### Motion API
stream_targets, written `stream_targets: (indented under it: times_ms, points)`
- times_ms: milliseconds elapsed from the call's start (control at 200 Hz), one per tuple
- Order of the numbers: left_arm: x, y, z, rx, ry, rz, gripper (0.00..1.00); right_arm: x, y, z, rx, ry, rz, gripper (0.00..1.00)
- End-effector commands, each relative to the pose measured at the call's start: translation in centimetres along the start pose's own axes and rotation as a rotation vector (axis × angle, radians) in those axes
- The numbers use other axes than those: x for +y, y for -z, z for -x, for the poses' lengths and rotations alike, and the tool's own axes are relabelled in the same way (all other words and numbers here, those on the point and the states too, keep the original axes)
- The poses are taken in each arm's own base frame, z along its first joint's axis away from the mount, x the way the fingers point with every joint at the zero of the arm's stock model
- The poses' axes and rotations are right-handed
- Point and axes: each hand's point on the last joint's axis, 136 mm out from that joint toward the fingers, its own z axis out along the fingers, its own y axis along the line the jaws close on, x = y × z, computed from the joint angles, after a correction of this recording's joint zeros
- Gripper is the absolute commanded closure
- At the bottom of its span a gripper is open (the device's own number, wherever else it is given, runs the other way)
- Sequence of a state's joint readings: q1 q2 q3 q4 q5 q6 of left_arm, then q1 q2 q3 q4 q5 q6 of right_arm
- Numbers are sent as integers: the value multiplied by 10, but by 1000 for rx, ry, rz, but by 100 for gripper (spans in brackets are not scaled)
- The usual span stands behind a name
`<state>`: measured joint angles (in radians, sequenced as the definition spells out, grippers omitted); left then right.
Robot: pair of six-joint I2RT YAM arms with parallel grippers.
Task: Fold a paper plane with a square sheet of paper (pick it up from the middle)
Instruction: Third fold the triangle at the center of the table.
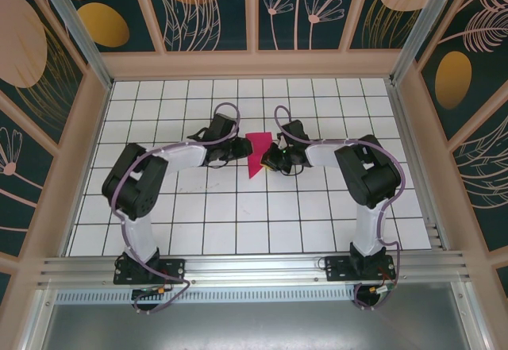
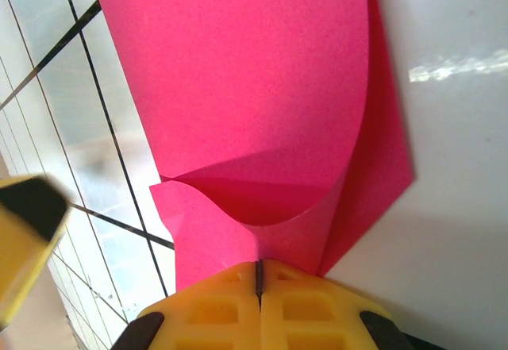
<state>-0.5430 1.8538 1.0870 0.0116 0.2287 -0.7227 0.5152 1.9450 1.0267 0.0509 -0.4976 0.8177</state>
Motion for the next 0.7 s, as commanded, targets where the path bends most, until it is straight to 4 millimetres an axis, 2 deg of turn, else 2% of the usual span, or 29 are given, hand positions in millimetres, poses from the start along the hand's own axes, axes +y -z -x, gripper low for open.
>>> stream_targets:
  times_ms: [0, 60, 95, 165, 275, 445, 696]
  points:
    - [-23, 21, 2, -31, 89, -122, 61, -46, -12, -14, 21, -98, -147, 100]
    - [-31, 26, -2, -29, 120, -172, 66, -46, -12, -14, 18, -104, -147, 100]
    - [-25, 26, -14, -3, 141, -172, 69, -47, -12, -14, 16, -109, -149, 100]
    - [-31, 28, -21, 19, 155, -208, 75, -47, -12, -14, 16, -116, -149, 100]
    - [-39, 24, -35, 74, 165, -246, 83, -49, -13, -15, 19, -123, -153, 100]
    - [-39, 9, -57, 144, 161, -235, 85, -49, -13, -14, 17, -133, -155, 100]
    - [-27, -8, -67, 181, 174, -187, 86, -51, -14, -14, 20, -138, -159, 100]
